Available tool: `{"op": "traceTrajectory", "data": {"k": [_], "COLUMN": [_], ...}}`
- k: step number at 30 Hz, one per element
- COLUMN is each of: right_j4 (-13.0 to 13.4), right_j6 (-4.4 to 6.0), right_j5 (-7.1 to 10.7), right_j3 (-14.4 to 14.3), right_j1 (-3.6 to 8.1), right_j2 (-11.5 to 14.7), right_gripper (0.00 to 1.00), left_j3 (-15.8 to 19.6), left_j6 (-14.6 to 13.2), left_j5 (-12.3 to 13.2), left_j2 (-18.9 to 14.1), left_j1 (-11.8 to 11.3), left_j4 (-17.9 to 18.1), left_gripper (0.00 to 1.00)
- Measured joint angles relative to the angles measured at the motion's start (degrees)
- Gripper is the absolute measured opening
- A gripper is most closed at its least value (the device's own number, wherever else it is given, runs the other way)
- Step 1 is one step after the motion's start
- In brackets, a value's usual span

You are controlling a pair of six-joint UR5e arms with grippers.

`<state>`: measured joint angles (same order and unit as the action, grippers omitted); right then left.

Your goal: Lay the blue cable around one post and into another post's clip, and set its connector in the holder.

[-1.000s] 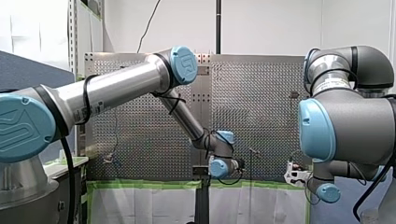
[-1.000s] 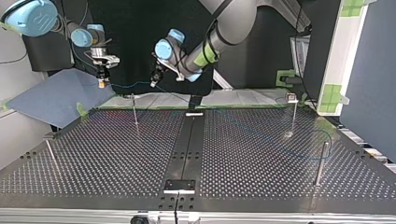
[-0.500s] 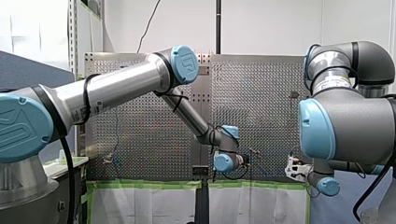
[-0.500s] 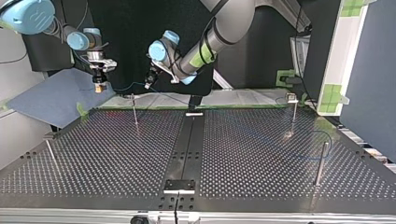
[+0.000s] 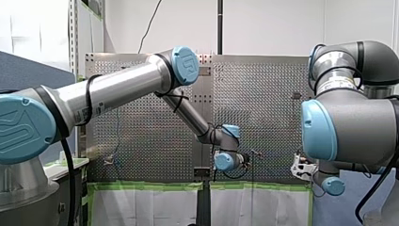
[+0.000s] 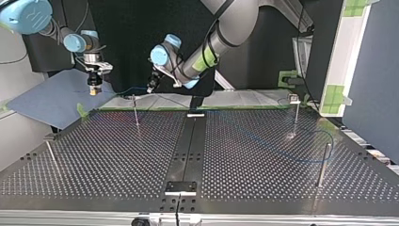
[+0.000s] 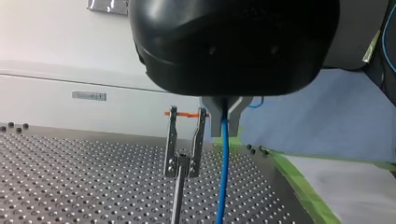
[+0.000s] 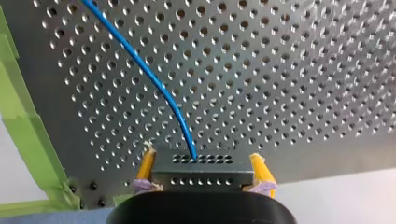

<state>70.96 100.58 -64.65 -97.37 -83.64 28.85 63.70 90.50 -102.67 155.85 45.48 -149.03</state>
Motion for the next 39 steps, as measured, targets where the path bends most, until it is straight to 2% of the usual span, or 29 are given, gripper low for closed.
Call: {"op": "traceTrajectory", "data": {"k": [5,17,30,39], "right_j4": [-0.14,-0.80,-0.87,-1.29], "right_j6": [0.44,0.45,0.34,0.44], "right_j5": [-0.06,0.64,1.09,1.18], "right_j3": [0.25,1.23,1.26,1.26], "right_j1": [0.36,0.43,0.44,0.49], "right_j2": [-0.02,0.01,0.54,2.09], "right_gripper": [0.00,0.00,0.00,0.00], "left_j3": [-0.04,-0.11,-0.28,-1.12], "left_j6": [0.17,0.23,-2.27,-1.23], "left_j5": [-0.02,0.15,-0.09,-0.09], "left_j2": [0.00,-0.01,-0.31,-1.96], "left_j1": [-0.32,-1.06,0.10,-0.50], "left_j4": [-0.06,-0.42,-0.46,-0.82], "left_gripper": [0.00,0.00,0.00,0.00]}}
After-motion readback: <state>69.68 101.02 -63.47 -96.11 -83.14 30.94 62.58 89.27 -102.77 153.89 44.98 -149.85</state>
